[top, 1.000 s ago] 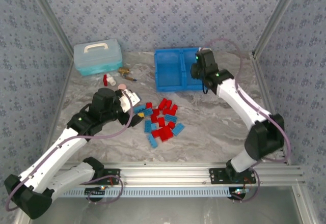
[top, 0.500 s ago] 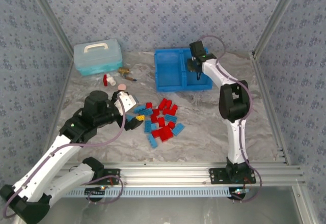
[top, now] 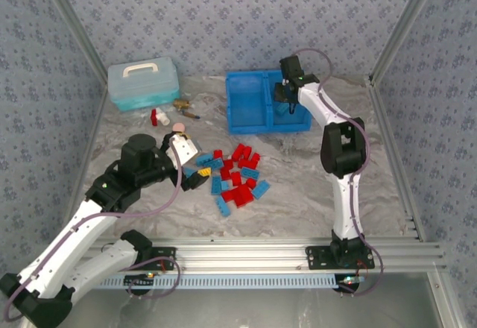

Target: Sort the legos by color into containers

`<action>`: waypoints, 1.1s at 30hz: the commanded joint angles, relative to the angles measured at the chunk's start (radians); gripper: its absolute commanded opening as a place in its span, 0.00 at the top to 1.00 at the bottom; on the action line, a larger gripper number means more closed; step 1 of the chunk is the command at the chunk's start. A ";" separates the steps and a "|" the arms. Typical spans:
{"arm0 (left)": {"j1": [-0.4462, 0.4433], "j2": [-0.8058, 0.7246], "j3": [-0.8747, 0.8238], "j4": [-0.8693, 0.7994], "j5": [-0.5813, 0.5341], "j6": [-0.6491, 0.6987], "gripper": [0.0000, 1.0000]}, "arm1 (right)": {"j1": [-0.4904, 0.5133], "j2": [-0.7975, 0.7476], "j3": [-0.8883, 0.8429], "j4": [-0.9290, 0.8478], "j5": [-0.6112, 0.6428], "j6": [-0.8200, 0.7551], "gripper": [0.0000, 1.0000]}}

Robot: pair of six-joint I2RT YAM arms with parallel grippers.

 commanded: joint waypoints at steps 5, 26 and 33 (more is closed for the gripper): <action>-0.005 0.003 -0.010 0.026 -0.024 0.013 0.01 | 0.028 -0.330 -0.210 0.000 -0.024 0.008 0.55; 0.014 0.064 -0.030 0.024 -0.054 0.047 0.01 | 0.693 -0.948 -1.185 0.058 0.074 -0.112 0.14; 0.015 0.075 -0.032 0.017 -0.089 0.050 0.01 | 0.592 -0.790 -1.136 0.099 -0.054 -0.168 0.05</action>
